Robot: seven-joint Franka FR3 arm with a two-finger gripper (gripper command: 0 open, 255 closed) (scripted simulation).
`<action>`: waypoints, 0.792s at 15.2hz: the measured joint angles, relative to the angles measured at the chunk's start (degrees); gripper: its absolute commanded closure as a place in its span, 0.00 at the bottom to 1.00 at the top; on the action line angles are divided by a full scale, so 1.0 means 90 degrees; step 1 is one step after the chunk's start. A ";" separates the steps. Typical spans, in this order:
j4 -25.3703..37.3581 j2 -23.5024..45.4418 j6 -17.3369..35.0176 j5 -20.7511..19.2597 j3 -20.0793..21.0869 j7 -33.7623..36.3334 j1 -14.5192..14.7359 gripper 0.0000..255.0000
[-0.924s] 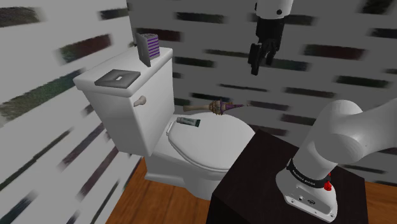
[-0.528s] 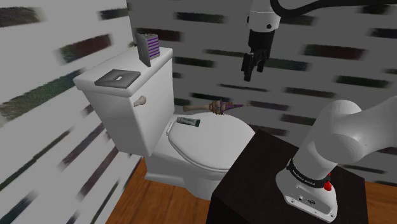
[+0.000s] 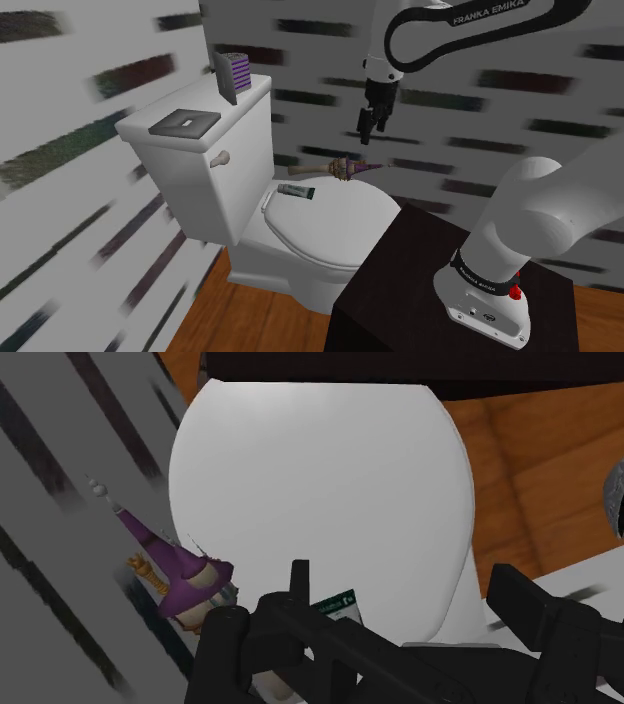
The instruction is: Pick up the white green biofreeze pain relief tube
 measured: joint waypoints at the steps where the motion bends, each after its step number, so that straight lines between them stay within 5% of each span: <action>1: -0.0047 0.0178 0.0250 0.0026 -0.0063 -0.0094 0.0028 0.00; 12: 0.0526 0.2826 0.2484 0.0898 -0.0795 -0.1760 0.0376 0.00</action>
